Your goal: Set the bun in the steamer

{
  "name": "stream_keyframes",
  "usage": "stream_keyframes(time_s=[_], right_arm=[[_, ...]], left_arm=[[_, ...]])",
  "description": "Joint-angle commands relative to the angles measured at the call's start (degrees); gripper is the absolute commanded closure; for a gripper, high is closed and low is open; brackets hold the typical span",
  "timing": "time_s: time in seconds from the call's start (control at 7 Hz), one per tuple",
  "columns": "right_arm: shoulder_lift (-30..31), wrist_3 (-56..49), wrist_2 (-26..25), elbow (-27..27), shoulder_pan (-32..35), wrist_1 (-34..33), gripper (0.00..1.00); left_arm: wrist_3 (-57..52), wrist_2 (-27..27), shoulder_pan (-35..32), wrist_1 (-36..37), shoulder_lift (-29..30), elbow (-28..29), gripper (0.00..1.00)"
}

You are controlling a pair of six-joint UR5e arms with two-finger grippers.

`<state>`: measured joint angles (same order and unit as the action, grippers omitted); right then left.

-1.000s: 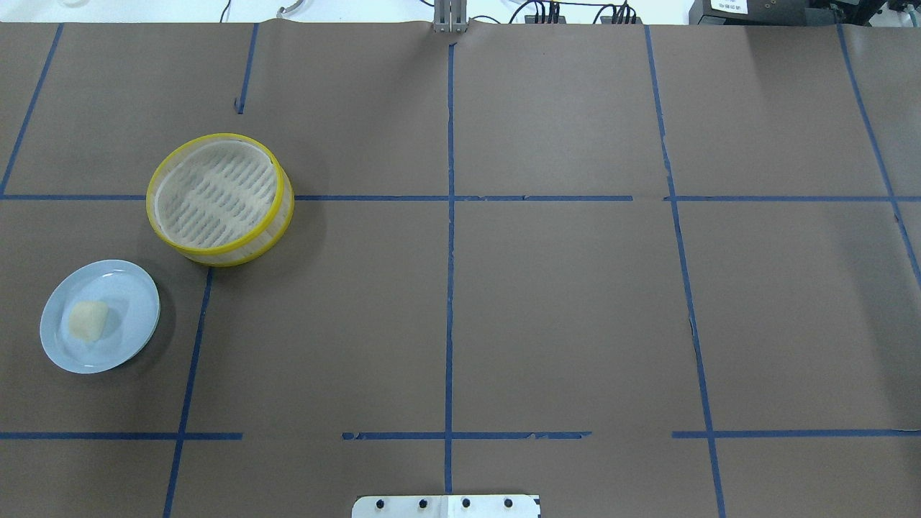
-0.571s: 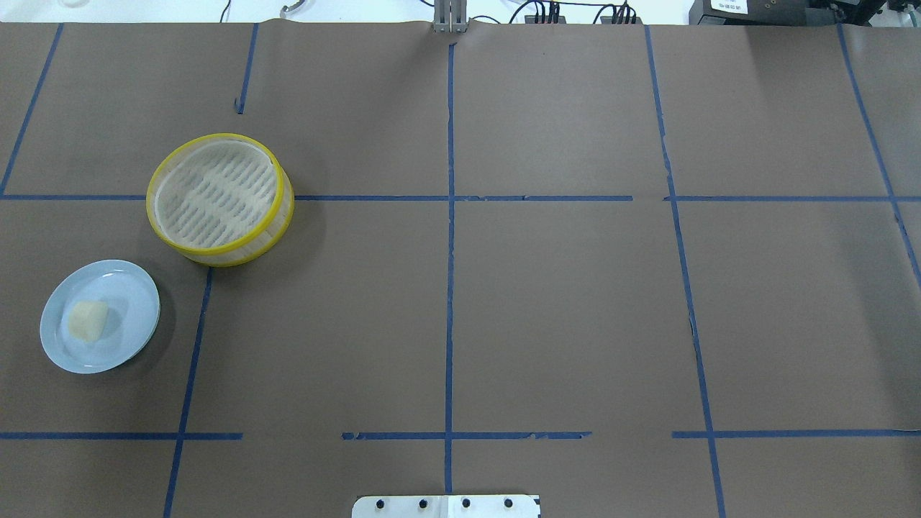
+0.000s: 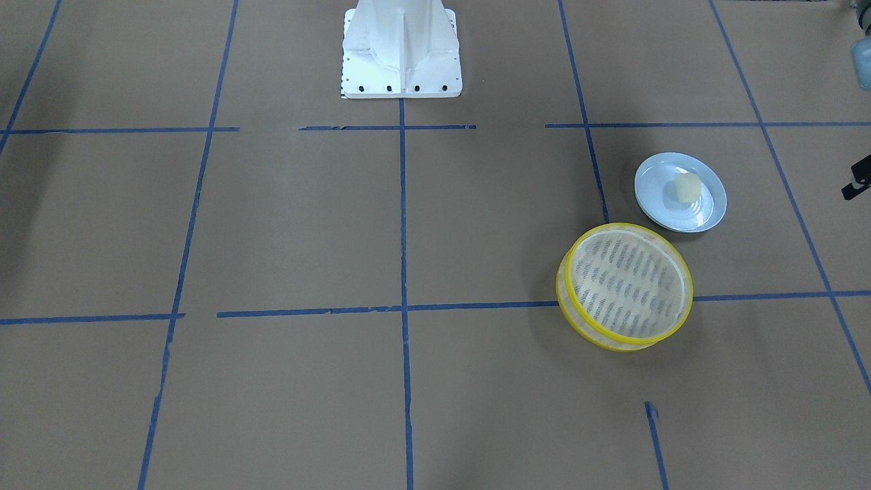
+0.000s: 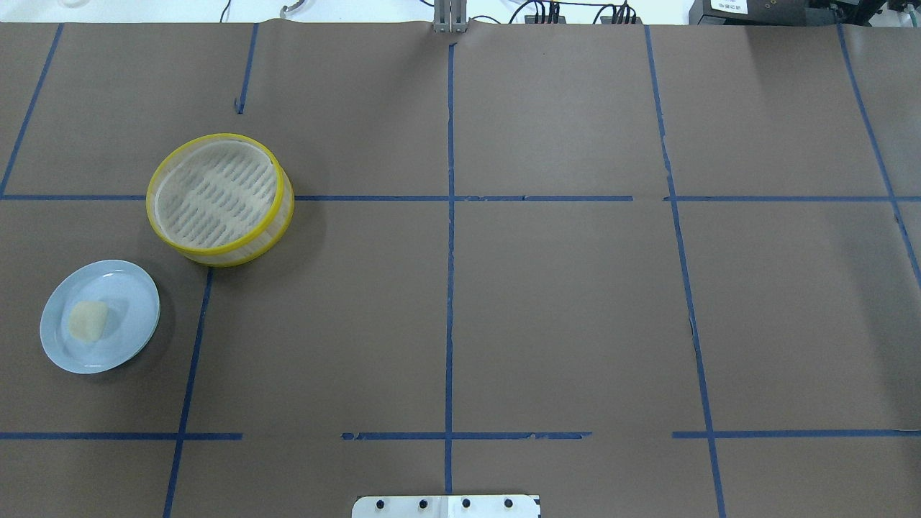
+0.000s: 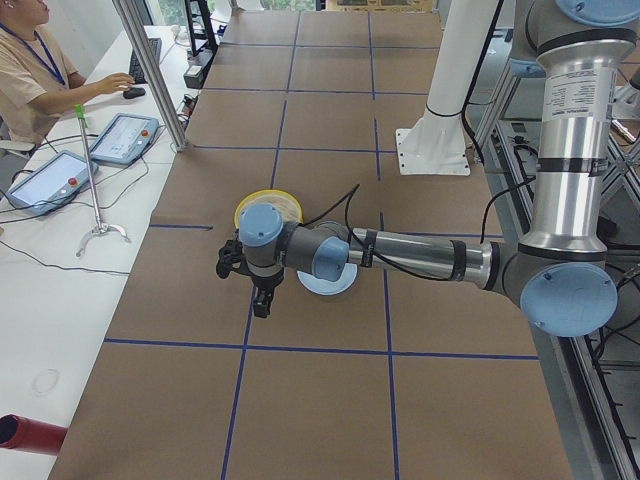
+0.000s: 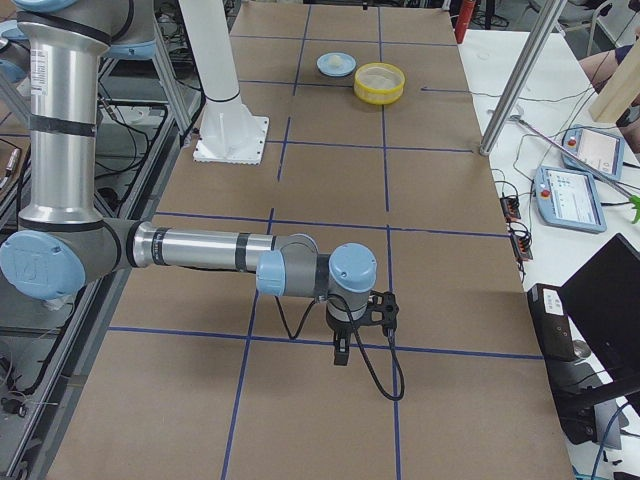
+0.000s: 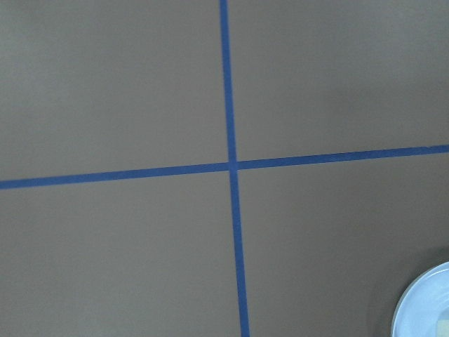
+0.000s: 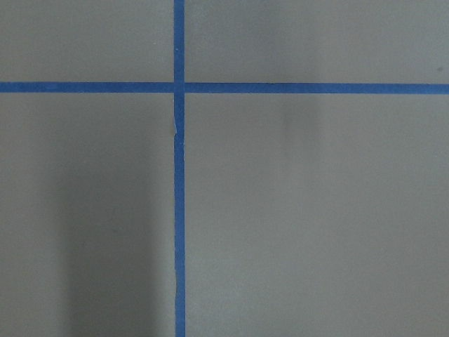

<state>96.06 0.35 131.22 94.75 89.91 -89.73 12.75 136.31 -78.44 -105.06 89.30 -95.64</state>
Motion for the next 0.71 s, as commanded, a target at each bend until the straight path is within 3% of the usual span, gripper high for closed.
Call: stream_keyframes(time_s=[0.0, 0.14, 0.57], right_arm=[[0.0, 0.0, 0.0, 0.0, 0.0, 0.0, 0.0], [0.0, 0.0, 0.0, 0.0, 0.0, 0.0, 0.0], [0.0, 0.0, 0.0, 0.0, 0.0, 0.0, 0.0]], left_arm=[[19.4, -1.0, 9.3, -18.8, -4.7, -0.3, 0.01], [26.7, -1.7, 12.8, -25.6, -7.1, -0.2, 0.03], [34.5, -4.5, 21.1, -25.3, -6.9, -0.5, 0.04]])
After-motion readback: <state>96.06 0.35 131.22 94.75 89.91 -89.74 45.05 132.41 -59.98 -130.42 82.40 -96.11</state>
